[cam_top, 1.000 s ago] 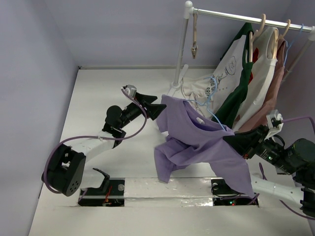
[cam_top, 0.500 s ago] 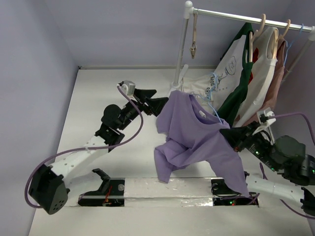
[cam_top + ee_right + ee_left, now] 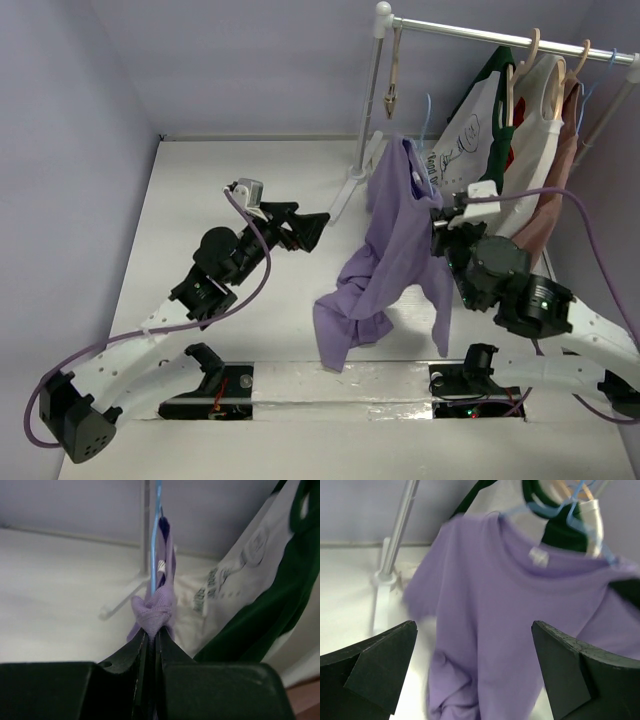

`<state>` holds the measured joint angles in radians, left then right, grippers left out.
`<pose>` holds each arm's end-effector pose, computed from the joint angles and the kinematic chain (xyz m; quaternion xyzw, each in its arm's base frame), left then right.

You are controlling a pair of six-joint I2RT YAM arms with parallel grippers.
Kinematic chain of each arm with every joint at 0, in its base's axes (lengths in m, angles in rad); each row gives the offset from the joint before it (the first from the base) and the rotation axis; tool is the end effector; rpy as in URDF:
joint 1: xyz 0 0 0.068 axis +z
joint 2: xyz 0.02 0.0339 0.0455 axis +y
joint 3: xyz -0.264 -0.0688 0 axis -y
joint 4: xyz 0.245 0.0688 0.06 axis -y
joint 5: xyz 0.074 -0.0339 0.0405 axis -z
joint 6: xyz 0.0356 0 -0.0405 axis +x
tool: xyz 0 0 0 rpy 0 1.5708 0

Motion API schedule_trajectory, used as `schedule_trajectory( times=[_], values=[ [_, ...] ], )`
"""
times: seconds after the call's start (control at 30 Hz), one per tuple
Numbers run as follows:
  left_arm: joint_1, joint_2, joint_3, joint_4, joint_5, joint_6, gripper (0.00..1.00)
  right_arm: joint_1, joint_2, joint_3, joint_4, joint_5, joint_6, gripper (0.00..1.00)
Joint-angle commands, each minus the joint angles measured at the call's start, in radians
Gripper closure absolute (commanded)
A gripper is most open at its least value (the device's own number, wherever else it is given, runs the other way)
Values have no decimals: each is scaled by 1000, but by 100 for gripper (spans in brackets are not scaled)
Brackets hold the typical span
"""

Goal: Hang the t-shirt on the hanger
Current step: Place the hanger at the clothesline.

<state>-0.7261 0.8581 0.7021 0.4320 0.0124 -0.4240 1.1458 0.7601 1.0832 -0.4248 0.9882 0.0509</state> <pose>0.1524 -0.1359 0.3643 0.0956 0.5955 -0.4370 0.6673 0.0828 0.1108 0.4206 -0.0687 0.7233 0.0416 0.6858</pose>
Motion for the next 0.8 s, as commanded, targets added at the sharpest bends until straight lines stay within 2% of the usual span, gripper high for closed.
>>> schedule_trajectory(
  times=[0.0, 0.03, 0.1, 0.23, 0.47, 0.53, 0.77],
  values=[
    [-15, -68, -32, -70, -66, 10, 1, -14, 39, 70, 491, 155, -398, 100],
    [-15, -83, -53, -70, -77, 10, 1, -27, 63, 83, 599, 149, -443, 100],
    [-15, -119, -68, -78, -86, 8, 1, -87, 99, 116, 635, 120, -503, 100],
    [-15, -146, -104, -64, -81, 4, 1, -255, 185, 233, 482, -14, -409, 100],
    [-15, -171, -130, -38, -63, 11, 1, -481, 314, 377, 425, -177, -373, 100],
    [-15, -183, -133, -39, -65, 16, 1, -532, 356, 427, 342, -248, -327, 100],
    [-15, -206, -145, -38, -69, 21, 1, -688, 430, 428, 322, -399, -226, 100]
  ],
)
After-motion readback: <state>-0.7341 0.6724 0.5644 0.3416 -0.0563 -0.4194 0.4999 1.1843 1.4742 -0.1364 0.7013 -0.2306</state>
